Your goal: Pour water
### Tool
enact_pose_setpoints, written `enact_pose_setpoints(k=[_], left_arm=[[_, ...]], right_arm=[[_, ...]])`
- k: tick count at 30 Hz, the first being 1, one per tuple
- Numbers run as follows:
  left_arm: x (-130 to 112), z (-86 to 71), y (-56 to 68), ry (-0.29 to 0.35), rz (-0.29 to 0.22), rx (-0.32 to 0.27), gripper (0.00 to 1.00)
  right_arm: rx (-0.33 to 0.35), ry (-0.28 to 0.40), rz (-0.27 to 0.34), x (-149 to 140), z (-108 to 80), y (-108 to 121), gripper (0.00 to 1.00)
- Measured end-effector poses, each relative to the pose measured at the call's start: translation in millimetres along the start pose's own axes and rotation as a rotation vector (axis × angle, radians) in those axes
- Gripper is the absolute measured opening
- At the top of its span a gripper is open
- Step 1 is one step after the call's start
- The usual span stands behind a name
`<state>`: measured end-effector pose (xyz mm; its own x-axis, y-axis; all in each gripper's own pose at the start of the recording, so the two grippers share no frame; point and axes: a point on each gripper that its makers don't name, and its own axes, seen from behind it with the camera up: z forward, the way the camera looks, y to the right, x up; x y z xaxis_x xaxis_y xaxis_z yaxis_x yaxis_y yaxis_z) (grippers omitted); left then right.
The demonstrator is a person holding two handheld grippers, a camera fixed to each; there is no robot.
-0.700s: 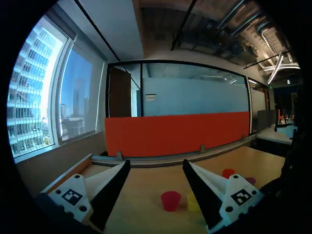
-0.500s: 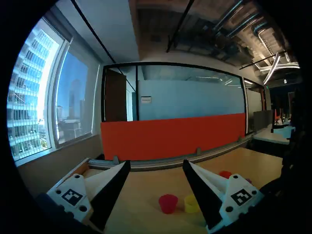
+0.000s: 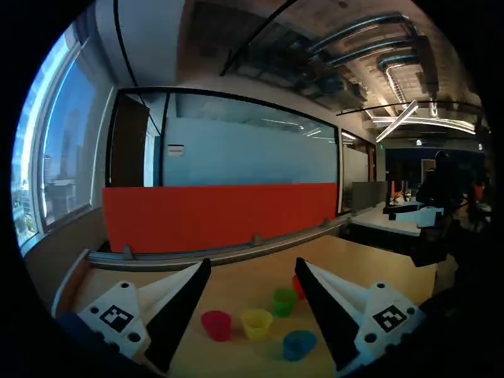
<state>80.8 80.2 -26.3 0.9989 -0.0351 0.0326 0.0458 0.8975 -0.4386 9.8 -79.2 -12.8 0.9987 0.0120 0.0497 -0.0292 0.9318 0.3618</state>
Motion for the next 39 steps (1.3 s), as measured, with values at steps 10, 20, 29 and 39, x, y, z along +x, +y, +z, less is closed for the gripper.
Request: enact_pose_setpoints(k=[10,20,29,39], left_arm=[[-5,2.6,16.3,-0.016,-0.004,-0.082,1.0],[-32,-1.0,25.5,-0.114,0.051,-0.138,1.0],[-65,0.6,33.2,-0.209,0.056,-0.192,1.0],[-93,6.1,39.1,-0.265,0.066,-0.228,1.0]], right_arm=[[0.073,-0.035,-0.029,-1,5.7,-20,1.0],[0.107,-0.15,-0.1,-28,4.0,-31,1.0],[0.118,-0.213,-0.148,-44,2.9,-32,1.0],[0.123,-0.256,-0.111,-63,4.8,-27,1.0]])
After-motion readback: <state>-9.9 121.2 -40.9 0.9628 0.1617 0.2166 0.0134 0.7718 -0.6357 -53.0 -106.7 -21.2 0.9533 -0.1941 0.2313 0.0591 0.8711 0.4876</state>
